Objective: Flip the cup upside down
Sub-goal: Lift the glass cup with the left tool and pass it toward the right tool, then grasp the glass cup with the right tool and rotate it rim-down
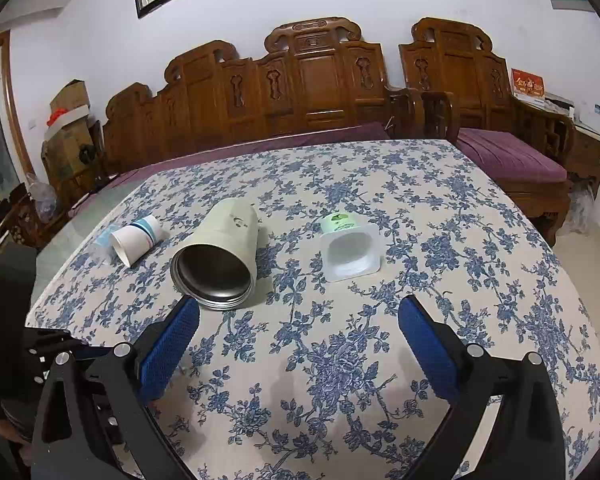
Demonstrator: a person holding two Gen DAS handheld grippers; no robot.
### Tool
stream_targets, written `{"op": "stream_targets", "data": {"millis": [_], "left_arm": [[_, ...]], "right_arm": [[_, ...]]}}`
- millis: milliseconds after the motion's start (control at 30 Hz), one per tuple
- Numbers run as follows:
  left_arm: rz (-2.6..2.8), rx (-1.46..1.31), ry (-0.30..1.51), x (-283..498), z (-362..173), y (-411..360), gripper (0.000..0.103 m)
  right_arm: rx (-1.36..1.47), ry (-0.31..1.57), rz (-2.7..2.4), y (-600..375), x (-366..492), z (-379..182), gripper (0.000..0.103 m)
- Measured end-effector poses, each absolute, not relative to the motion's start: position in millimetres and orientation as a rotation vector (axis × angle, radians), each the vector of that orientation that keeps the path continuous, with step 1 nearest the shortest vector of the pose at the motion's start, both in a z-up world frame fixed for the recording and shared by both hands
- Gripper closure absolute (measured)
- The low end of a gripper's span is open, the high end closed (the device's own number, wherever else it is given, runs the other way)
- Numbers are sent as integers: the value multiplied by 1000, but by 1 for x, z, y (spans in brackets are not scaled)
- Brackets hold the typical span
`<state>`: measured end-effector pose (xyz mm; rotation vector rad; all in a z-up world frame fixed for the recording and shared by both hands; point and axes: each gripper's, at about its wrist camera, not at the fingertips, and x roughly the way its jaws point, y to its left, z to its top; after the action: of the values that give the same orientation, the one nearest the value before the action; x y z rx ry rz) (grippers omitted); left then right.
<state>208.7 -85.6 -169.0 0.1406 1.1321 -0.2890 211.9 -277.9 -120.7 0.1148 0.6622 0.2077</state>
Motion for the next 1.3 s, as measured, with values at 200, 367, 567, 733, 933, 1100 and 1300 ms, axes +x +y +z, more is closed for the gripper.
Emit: {"op": "stream_targets", "data": {"millis": [200, 367, 567, 733, 933, 1100, 1300], "left_arm": [[-303, 108, 1116, 202, -167, -81, 48], [-313, 35, 1045, 189, -146, -60, 48], [-269, -6, 923, 169, -115, -28, 22], [-189, -24, 807, 153, -97, 6, 8], [-97, -15, 736, 140, -89, 39, 8], [-44, 4, 721, 136, -98, 62, 8], [-16, -17, 745, 144, -108, 82, 8]], "right_arm": [[72, 649, 196, -270, 206, -117, 3], [54, 659, 181, -267, 200, -116, 3], [27, 665, 190, -250, 194, -102, 3], [-18, 668, 215, -224, 185, -90, 3], [-24, 729, 256, -195, 184, -91, 3], [-41, 832, 320, -167, 189, -103, 9], [-19, 1016, 355, -140, 202, -140, 13]]}}
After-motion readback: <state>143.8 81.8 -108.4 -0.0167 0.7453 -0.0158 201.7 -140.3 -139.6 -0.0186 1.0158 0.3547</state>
